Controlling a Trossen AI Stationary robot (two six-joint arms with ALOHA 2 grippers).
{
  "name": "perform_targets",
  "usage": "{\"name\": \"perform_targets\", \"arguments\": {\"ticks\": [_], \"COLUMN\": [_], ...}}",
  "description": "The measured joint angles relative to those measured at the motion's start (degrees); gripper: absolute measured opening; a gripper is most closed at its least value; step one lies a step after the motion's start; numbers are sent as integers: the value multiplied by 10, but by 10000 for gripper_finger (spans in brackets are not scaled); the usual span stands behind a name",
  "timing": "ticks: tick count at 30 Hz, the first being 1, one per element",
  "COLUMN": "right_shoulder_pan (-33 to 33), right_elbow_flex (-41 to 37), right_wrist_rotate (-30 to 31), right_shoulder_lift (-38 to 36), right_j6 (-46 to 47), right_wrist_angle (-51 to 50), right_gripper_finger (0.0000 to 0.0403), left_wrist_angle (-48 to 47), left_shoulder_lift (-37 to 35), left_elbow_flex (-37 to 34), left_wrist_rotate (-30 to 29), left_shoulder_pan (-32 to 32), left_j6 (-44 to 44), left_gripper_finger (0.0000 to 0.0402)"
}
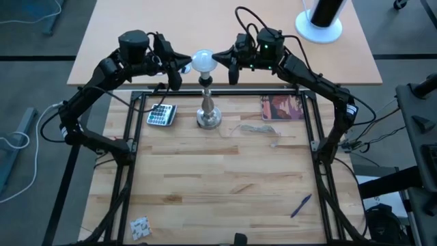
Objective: Screw lightbulb
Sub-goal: Insert the lightbulb into the table lamp
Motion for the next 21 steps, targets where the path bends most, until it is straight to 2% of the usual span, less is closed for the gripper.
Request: {"name": "perform_targets", "arguments": {"ticks": [13, 21], "right_shoulder_pan": [1, 2], "right_elbow_flex": [0, 0], "right_wrist_rotate": [-13, -13], "right_shoulder_lift": [1, 1], "right_j6": [-1, -1], "right_wrist_angle": [3, 4], "right_gripper_finger": [0, 0], "left_wrist_angle": [1, 2], "left_shoulder_lift": [1, 1], "left_elbow_flex": [0, 0], "left_wrist_rotate": [2, 1], "left_shoulder_pan": [16, 16], "left_j6": [0, 0], "left_gripper_finger": [25, 37]}}
